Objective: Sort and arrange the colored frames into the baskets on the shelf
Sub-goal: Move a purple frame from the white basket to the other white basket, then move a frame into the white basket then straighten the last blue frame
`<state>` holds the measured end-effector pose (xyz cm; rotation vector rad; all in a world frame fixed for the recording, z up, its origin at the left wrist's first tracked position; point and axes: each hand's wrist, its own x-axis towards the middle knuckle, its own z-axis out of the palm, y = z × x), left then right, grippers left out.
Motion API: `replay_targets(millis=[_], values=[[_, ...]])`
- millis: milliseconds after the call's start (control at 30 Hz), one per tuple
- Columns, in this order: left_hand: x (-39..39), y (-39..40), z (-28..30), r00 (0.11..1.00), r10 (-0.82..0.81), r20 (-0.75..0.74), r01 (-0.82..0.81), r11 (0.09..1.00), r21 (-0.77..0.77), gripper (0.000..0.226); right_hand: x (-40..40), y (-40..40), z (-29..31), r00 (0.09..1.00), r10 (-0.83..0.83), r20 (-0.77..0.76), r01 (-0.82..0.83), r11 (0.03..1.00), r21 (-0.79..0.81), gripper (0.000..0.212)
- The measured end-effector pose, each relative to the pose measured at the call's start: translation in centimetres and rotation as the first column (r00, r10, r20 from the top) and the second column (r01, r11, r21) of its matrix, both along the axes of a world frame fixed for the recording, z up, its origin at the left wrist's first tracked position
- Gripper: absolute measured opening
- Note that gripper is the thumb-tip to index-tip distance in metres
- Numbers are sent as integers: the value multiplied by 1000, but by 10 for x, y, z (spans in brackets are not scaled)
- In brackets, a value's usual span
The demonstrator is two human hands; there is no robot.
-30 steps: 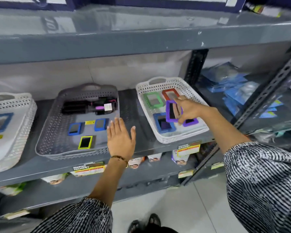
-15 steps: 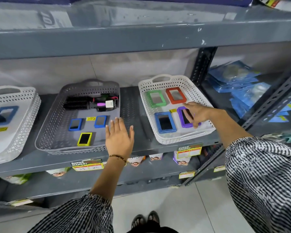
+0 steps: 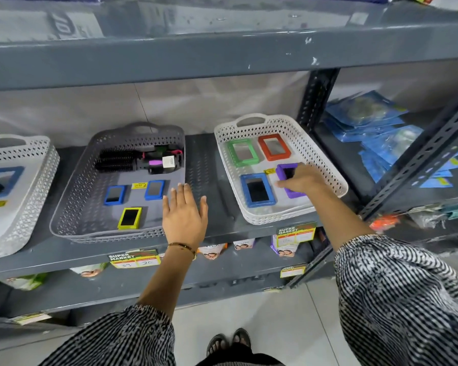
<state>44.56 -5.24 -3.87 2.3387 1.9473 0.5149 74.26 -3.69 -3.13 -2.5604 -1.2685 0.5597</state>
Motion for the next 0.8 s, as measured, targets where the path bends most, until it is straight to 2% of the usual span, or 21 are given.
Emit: replay_targets(millis=[133, 433, 533, 600, 800], values=[[0, -1, 1, 1000, -4, 9, 4, 1000, 8, 54, -2, -3, -2, 997, 51, 60, -44, 994, -102, 81], [-1, -1, 1, 1000, -11, -3, 11, 1000, -11, 55, -8, -8, 5, 997, 42, 61, -35, 993, -114, 87], [-1, -1, 4, 999, -10, 35, 10, 1000, -10, 56, -19, -5, 16, 997, 36, 68, -36, 999, -1, 77], [-2, 0, 8, 994, 9, 105, -8, 1000, -9, 57, -35, 2, 28, 990, 102, 94, -113, 986, 123, 71], [-35, -4, 28, 975, 59, 212, -79, 993, 86, 56, -128, 26, 60, 888, 418, 192, -459, 814, 355, 61]])
